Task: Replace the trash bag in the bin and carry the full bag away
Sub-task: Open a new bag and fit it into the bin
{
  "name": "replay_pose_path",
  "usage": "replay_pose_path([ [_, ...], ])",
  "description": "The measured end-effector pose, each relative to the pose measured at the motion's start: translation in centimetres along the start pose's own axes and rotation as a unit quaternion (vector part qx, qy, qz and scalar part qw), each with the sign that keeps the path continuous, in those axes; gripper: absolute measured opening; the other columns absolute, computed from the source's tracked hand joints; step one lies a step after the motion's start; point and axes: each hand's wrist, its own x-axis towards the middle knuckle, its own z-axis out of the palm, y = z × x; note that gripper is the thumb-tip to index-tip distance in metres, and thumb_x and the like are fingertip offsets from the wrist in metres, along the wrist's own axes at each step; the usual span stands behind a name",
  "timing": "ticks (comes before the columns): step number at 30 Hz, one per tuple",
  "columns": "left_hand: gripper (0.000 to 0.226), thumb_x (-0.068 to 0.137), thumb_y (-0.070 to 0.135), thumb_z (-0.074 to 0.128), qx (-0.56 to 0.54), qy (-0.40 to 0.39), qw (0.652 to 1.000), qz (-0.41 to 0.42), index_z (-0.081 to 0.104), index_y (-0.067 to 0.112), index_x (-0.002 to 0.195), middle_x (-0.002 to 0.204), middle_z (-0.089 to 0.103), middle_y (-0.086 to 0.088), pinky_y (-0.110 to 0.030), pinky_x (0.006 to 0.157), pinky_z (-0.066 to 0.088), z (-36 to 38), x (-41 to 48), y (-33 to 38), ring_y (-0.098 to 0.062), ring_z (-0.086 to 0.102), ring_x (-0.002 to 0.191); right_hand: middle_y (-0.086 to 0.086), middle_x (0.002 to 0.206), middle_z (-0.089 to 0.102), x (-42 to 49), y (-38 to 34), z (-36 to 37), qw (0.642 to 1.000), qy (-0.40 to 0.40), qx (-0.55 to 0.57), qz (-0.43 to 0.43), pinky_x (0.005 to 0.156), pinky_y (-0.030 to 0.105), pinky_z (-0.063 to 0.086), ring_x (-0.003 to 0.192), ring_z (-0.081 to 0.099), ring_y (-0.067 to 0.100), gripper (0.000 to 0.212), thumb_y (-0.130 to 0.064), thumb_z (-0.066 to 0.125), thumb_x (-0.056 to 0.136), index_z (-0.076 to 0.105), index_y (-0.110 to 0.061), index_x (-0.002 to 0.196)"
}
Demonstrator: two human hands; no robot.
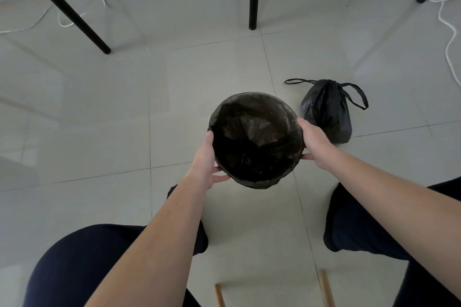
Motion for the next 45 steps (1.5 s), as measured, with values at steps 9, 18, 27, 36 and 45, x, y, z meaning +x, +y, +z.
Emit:
replay_pose_path([
  [9,0.036,0.097,0.043,0.041,-0.024,0.187,0.982,0.01,0.059,0.012,0.104,0.097,0.057,-0.004,-0.037,0.067,0.039,-0.8,2.7,1.2,-0.024,0.049,0.08,0.004,0.119,0.068,1.1,0.1,-1.6,0.999,0.023,-0.047,0.014,0.099,0.05,0.053,0.108,0.066,0.028,0.055,-0.057,0.04,0.102,0.065,-0.018,0.13],
  [18,0.057,0.107,0.064,0.036,-0.091,0.006,0.995,0.044,0.064,0.023,0.133,0.128,0.066,0.008,-0.049,0.104,0.041,-2.3,3.5,1.8,-0.021,0.059,0.118,0.016,0.108,0.075,0.6,-1.1,-1.8,0.979,-0.054,-0.174,0.089,0.097,0.051,0.055,0.098,0.071,0.034,0.079,-0.072,0.022,0.1,0.066,-0.007,0.113],
  [27,0.036,0.107,0.057,0.044,-0.032,0.021,0.999,0.034,0.067,0.029,0.111,0.117,0.069,0.005,-0.048,0.092,0.047,-1.2,1.9,2.4,-0.021,0.062,0.104,0.008,0.109,0.074,0.3,-0.8,-0.3,0.988,-0.059,-0.138,0.04,0.08,0.053,0.063,0.099,0.071,0.03,0.065,-0.068,0.023,0.101,0.068,-0.021,0.11],
  [36,0.035,0.106,0.045,0.048,0.052,0.068,0.995,-0.043,0.066,0.015,0.108,0.115,0.067,-0.007,-0.055,0.093,0.052,-2.9,1.5,2.3,-0.035,0.063,0.104,0.0,0.129,0.066,1.3,-1.6,-1.0,0.996,-0.049,-0.076,0.005,0.097,0.054,0.054,0.112,0.065,0.024,0.058,-0.069,0.027,0.101,0.062,-0.031,0.128],
  [45,0.049,0.107,0.051,0.04,0.075,0.096,0.992,-0.039,0.063,0.016,0.132,0.137,0.06,-0.007,-0.063,0.1,0.046,-3.6,2.3,2.4,-0.037,0.055,0.12,0.005,0.129,0.066,1.8,-1.3,-1.0,0.992,-0.048,-0.108,0.033,0.098,0.061,0.052,0.116,0.062,0.03,0.07,-0.07,0.023,0.101,0.065,-0.023,0.131],
])
